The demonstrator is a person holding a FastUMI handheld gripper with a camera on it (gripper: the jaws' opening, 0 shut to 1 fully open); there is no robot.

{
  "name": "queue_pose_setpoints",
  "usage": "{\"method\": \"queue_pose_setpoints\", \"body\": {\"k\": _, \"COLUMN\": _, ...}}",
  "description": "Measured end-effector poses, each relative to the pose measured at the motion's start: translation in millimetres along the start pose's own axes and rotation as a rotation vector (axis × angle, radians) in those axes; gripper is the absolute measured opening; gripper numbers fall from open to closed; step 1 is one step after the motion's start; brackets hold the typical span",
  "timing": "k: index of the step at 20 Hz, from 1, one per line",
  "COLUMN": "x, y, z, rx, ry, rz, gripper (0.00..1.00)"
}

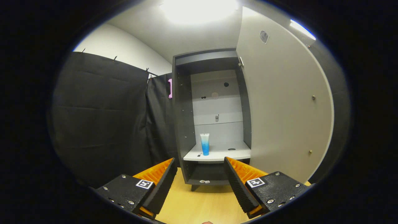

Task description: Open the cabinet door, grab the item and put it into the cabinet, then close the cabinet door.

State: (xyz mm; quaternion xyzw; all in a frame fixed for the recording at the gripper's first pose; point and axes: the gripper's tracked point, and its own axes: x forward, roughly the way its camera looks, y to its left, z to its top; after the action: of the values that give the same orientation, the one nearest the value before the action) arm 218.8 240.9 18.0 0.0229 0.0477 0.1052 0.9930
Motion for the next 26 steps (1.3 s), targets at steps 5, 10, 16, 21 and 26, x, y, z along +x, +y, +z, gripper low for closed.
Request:
{"method": "queue_pose_setpoints", "body": {"k": 5, "x": -38, "y": -44, "z": 3, "rx": -0.025, "ry": -0.008, "rz": -0.052, "gripper": 0.93}}
{"method": "queue_pose_setpoints", "body": {"k": 10, "x": -74, "y": -98, "z": 13, "rx": -0.013, "ry": -0.019, "rz": -0.119, "gripper": 0.93}}
{"method": "queue_pose_setpoints", "body": {"k": 16, "x": -109, "y": -163, "z": 39, "rx": 0.037, "ry": -0.067, "rz": -0.211, "gripper": 0.93}}
{"method": "queue_pose_setpoints", "body": {"k": 21, "x": -115, "y": -243, "z": 59, "rx": 0.004, "ry": -0.107, "rz": -0.384, "gripper": 0.93}}
{"method": "queue_pose_setpoints", "body": {"k": 26, "x": -97, "y": -285, "z": 67, "rx": 0.021, "ry": -0.091, "rz": -0.468, "gripper": 0.92}}
